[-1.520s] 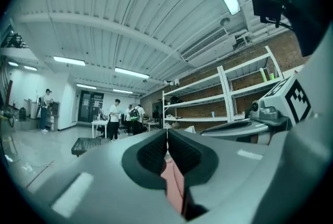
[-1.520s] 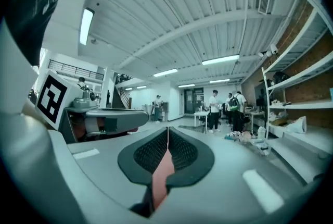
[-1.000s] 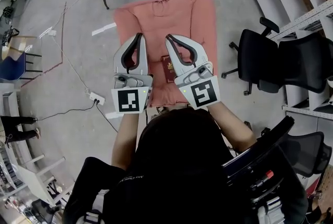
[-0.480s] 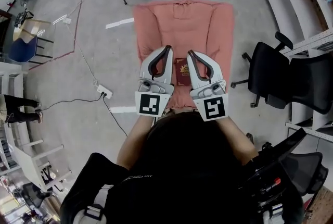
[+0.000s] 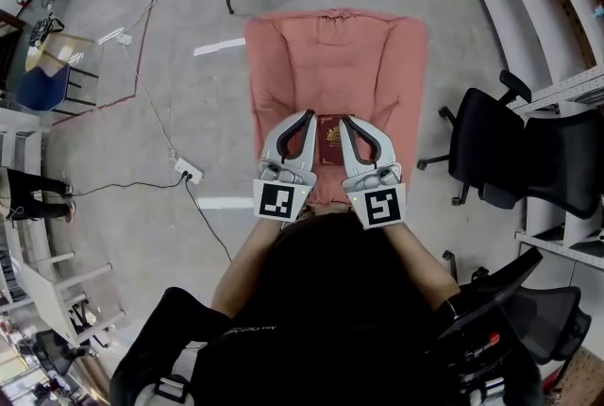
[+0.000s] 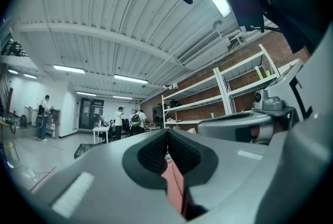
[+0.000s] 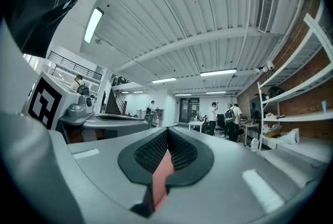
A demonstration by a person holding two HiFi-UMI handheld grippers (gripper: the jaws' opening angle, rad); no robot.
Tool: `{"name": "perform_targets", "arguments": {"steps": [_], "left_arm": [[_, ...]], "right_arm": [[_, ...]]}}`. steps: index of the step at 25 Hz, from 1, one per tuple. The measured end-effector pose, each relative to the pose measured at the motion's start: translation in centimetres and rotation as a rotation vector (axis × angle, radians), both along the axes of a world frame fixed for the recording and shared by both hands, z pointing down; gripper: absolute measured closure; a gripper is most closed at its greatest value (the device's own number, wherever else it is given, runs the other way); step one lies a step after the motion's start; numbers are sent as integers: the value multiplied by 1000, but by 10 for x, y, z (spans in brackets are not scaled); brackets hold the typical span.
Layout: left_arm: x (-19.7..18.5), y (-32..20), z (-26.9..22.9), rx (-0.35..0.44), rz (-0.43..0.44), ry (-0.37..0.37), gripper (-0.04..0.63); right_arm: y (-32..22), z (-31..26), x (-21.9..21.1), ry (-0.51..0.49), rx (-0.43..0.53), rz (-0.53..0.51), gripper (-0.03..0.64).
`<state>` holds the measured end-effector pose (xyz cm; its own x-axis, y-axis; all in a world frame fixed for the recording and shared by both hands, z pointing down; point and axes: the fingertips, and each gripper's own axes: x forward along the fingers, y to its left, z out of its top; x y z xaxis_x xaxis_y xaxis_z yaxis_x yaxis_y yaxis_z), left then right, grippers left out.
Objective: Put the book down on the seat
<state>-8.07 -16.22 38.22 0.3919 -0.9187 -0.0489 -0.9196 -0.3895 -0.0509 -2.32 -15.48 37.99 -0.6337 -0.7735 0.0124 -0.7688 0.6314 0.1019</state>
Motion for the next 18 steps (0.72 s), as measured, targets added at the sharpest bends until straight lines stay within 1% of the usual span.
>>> {"name": "perform_targets", "arguments": {"steps": [4,8,9,12,16,18], "left_arm": [[-2,2,7,-23,2,11,592],[-2,4,12,-50,3,1,592],[-4,3,12,-43,4,2,592],[-7,3,8,10,2,12,592],[-2,8,18,-40,-15,8,592],[4,10,20,-53,4,-6,592]], "right_arm": [[2,10,-2,-11,-47,-15,606],[7,20,-5,-4,-110,-31,607],[7,19,-7,-8,-108,-32,607],[7,16,-9,-28,-82,-29,607],[12,19,-3,-29,-98,-28,608],[15,20,-4,-29,-109,-36,607]]}}
